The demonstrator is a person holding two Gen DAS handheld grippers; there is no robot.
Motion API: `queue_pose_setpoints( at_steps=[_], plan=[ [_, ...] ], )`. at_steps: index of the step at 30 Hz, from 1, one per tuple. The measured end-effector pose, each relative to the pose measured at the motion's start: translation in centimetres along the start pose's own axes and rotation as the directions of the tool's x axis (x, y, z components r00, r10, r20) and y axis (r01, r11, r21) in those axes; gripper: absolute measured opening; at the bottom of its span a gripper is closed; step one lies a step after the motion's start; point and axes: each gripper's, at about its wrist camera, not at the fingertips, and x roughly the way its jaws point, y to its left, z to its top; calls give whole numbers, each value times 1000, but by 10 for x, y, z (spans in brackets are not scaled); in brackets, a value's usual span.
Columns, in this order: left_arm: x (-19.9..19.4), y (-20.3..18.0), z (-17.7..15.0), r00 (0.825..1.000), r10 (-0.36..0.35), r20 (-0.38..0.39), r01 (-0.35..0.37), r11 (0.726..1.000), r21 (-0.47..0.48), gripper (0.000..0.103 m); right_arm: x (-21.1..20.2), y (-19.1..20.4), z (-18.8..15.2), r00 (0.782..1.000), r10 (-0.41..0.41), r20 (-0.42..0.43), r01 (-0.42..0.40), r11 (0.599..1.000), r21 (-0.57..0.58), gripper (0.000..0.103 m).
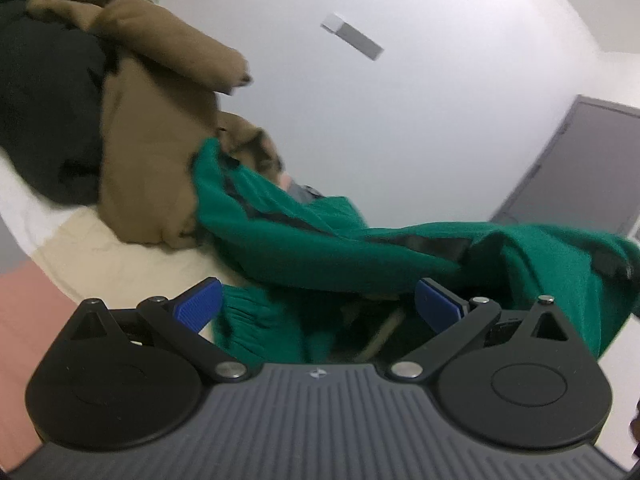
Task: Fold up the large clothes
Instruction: 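Reach both tools into the green hoodie and close on its fabric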
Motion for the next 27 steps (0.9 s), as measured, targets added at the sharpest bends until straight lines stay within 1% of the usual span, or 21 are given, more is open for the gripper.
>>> queue_pose_setpoints(
  at_steps=[2,4,6,9,12,15,16,17,18,19,21,23,25,27],
  plan=[
    [-4,-8,-2,999,-42,-12,42,999,-8,103,-24,6,-12,999,32,-16,-33,999,-10,15],
    [-8,-17,-3,997,-77,-18,77,997,-2,103,-32,14,-32,996,65,-56,-66,998,-19,15],
    [-11,-25,-7,995,-90,-34,90,996,2,103,-34,23,-60,989,88,-119,-91,996,-23,15],
    [-11,-33,-15,992,-99,-72,99,995,-3,103,-29,33,-103,976,91,-197,-103,993,-51,16],
    [-13,-36,-30,986,-103,-134,101,995,-25,103,-14,29,-137,960,114,-255,-118,993,-2,17],
    [-17,-39,-46,977,-98,-190,96,995,-22,103,-6,16,-152,953,142,-268,-127,989,72,21],
    [-18,-40,-50,974,-95,-203,92,995,-24,103,-4,11,-153,950,153,-272,-131,987,98,28],
    [-18,-42,-54,971,-100,-217,95,995,-33,103,-2,11,-152,948,167,-273,-138,983,120,31],
    [-19,-43,-56,968,-109,-227,103,994,-40,103,-3,10,-150,947,178,-267,-146,980,136,43],
    [-19,-46,-59,965,-118,-234,110,993,-46,103,-13,4,-149,948,187,-256,-153,977,145,62],
    [-17,-52,-64,962,-114,-249,108,993,-37,103,-32,-7,-150,954,200,-223,-167,973,159,80],
    [-17,-57,-70,961,-111,-253,106,994,-36,103,-39,-14,-147,955,211,-206,-177,969,170,77],
    [-17,-61,-72,960,-121,-254,118,993,-28,103,-55,-32,-146,965,202,-169,-168,966,197,77],
    [-18,-67,-73,959,-133,-249,133,991,-17,103,-66,-52,-142,979,152,-140,-118,967,224,77]
  ],
)
